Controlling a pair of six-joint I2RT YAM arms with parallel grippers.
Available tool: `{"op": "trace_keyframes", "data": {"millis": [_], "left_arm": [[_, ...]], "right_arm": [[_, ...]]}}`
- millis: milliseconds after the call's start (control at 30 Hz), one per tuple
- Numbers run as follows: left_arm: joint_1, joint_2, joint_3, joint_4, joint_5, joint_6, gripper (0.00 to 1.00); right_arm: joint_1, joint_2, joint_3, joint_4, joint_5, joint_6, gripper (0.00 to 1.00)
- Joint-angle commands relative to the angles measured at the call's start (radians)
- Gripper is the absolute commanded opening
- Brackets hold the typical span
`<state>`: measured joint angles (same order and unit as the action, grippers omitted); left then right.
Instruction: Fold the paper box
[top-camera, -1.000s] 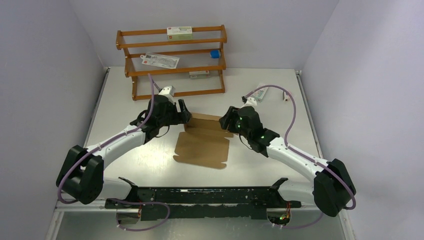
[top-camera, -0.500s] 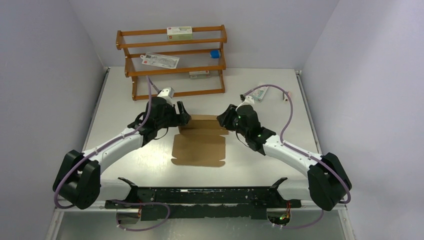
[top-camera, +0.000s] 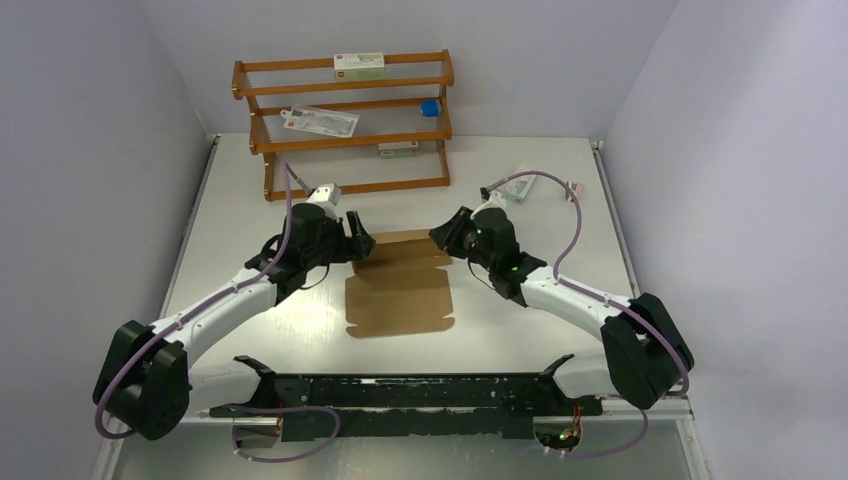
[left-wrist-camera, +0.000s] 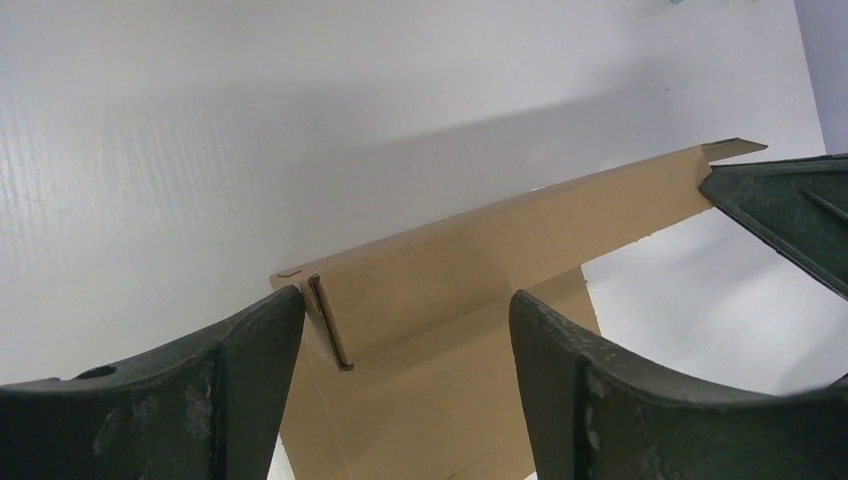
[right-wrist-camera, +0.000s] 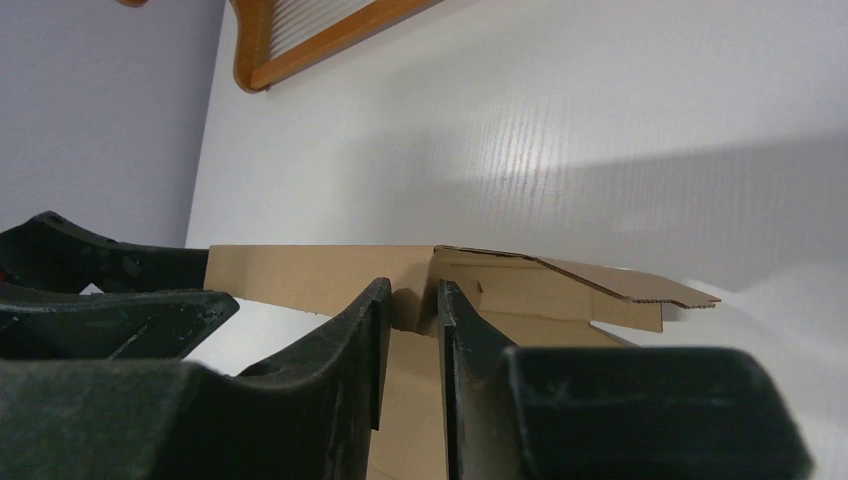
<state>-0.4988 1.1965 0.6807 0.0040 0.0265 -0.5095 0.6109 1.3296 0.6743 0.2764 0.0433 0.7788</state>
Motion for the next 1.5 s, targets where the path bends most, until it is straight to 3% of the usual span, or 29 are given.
{"op": "trace_keyframes", "data": {"millis": [0, 300, 567, 733, 1000, 1200, 1467], "left_arm": [[0.006, -0.046, -0.015, -0.032, -0.01, -0.013, 0.8], [0.006, -0.108, -0.038, -0.074, -0.077, -0.027, 0.83], [0.006, -0.185, 0.037, -0.231, -0.249, -0.009, 0.92], [0.006, -0.205, 0.099, -0.299, -0.275, 0.023, 0.92], [0.006, -0.098, 0.172, -0.258, -0.155, 0.066, 0.91], [0.005, 0.013, 0.218, -0.209, -0.066, 0.081, 0.89], [-0.001, 0.107, 0.273, -0.173, -0.004, 0.137, 0.88]], "right_arm": [[-0.011, 0.02, -0.019, 0.084, -0.06, 0.049, 0.25], [-0.033, 0.028, -0.053, 0.161, -0.104, 0.073, 0.22], [-0.085, -0.031, -0.045, 0.146, -0.144, -0.011, 0.41], [-0.119, -0.106, -0.111, 0.154, -0.119, -0.085, 0.47], [-0.123, -0.114, -0.312, 0.303, -0.046, -0.101, 0.52], [-0.112, 0.025, -0.38, 0.518, -0.046, -0.036, 0.53], [-0.099, 0.239, -0.345, 0.68, -0.031, -0.048, 0.52]]}}
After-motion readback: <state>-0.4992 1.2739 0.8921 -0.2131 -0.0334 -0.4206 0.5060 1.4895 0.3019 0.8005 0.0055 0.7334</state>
